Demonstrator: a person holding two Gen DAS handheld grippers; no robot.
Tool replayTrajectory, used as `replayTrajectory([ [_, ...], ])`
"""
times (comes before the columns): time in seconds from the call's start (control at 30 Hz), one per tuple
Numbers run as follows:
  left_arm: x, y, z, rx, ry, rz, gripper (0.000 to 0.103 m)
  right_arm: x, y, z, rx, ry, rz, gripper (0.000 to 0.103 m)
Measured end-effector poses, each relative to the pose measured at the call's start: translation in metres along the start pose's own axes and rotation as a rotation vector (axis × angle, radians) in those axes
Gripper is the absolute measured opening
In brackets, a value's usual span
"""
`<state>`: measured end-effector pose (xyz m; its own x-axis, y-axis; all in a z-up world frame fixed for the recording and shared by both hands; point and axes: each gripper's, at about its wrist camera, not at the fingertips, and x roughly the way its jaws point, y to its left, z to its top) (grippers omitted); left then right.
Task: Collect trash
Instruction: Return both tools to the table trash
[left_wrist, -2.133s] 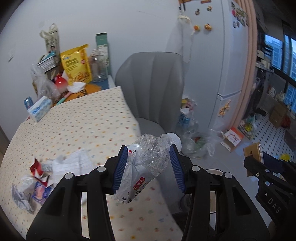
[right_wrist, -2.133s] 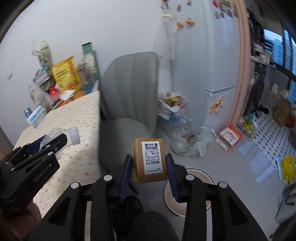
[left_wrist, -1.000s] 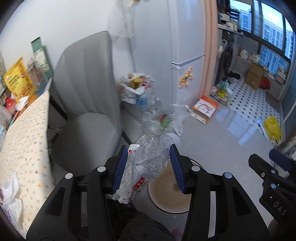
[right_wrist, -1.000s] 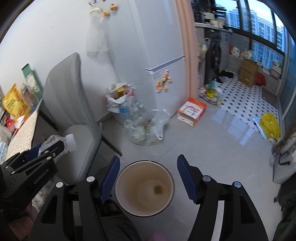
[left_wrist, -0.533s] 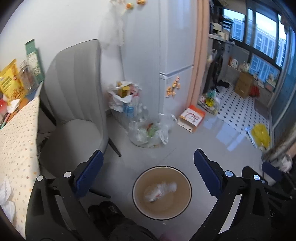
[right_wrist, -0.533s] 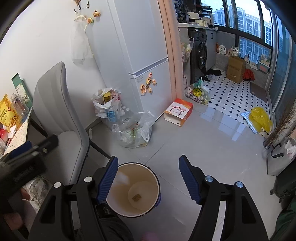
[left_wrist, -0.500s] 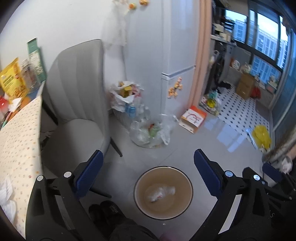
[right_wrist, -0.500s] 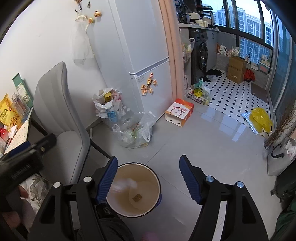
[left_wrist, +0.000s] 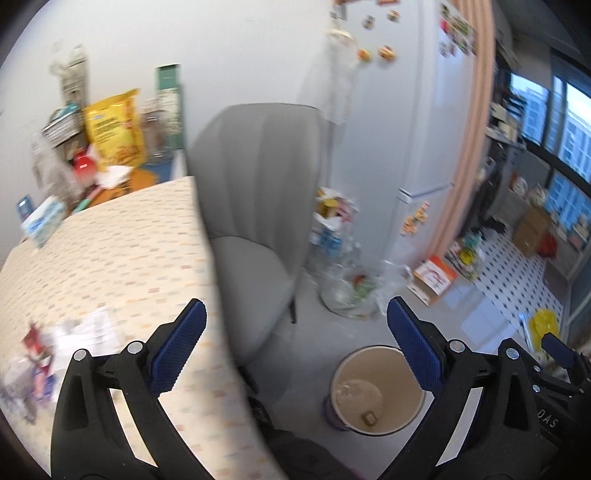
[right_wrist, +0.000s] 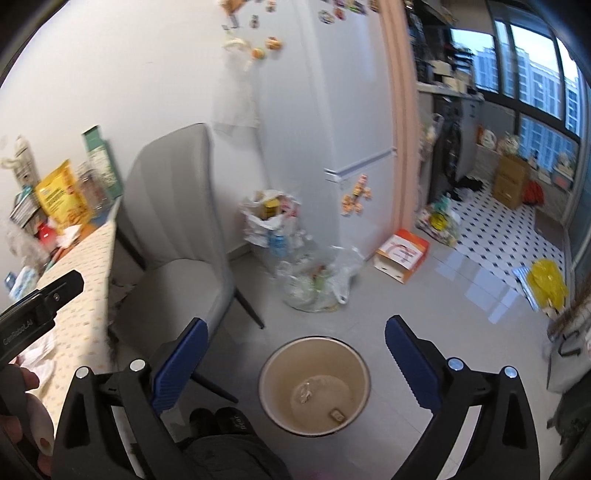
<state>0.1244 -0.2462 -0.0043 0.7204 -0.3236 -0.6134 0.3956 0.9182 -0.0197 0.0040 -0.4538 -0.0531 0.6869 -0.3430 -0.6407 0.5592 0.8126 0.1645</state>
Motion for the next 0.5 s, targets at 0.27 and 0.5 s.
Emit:
replayTrajectory([
  [0.27,-0.044,0.086,-0.011,-0.105,-0.043,0.102,0.097,-0.030,0.080,-0.005,-0.111,-0.027,0.089,0.095],
  [0.5,-0.076,0.150,-0.026,-0.187,-0.069,0.172,0.097,-0.058,0.146,-0.018,-0.205,-0.035,0.163,0.095],
])
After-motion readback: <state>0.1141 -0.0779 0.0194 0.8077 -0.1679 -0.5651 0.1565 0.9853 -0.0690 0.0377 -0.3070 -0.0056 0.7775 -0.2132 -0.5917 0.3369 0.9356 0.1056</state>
